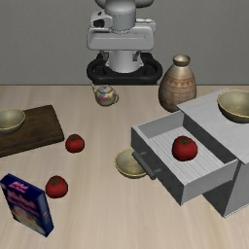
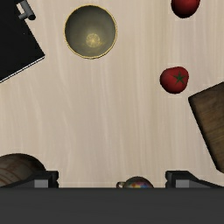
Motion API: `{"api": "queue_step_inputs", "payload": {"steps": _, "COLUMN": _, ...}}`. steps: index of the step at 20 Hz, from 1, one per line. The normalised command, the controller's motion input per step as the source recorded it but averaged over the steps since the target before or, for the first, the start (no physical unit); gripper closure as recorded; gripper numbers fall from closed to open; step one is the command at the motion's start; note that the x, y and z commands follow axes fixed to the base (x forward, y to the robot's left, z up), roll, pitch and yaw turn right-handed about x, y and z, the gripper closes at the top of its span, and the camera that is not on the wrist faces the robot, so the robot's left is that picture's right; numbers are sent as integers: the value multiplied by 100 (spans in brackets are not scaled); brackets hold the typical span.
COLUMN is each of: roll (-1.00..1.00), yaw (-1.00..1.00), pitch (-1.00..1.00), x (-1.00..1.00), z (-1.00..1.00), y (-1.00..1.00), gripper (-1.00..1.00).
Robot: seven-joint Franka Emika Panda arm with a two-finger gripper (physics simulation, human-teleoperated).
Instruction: Pick the tomato next to the cutting board and place it on the porcelain bowl at the top of the cabinet
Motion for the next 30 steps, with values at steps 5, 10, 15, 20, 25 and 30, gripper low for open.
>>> {"api": "queue_step_inputs", "payload": {"steps": 5, "roll": 0, "yaw": 0, "pitch": 0, "x": 0, "z": 0, "y": -100, "gripper": -100}}
{"api": "queue_step_inputs", "payload": {"steps": 10, "roll": 0, "yaw": 0, "pitch": 0, "x": 0, "z": 0, "y": -100, "gripper": -100}}
{"api": "queue_step_inputs", "payload": {"steps": 15, "roll": 0, "yaw": 0, "pitch": 0, "x": 40, "z": 0, "y": -80, "gripper": -100}}
{"api": "queue_step_inputs", "payload": {"steps": 20, "roll": 0, "yaw": 0, "pitch": 0, "x": 100, "z": 0, "y": 0, "gripper": -100}}
{"api": "queue_step_inputs", "payload": {"steps": 25, "roll": 0, "yaw": 0, "pitch": 0, "x": 60, "z": 0, "y": 40, "gripper": -100}}
{"api": "queue_step_inputs", "payload": {"steps": 30, "roll": 0, "yaw": 0, "pitch": 0, "x": 0, "z": -80, "y": 20, "gripper": -100}}
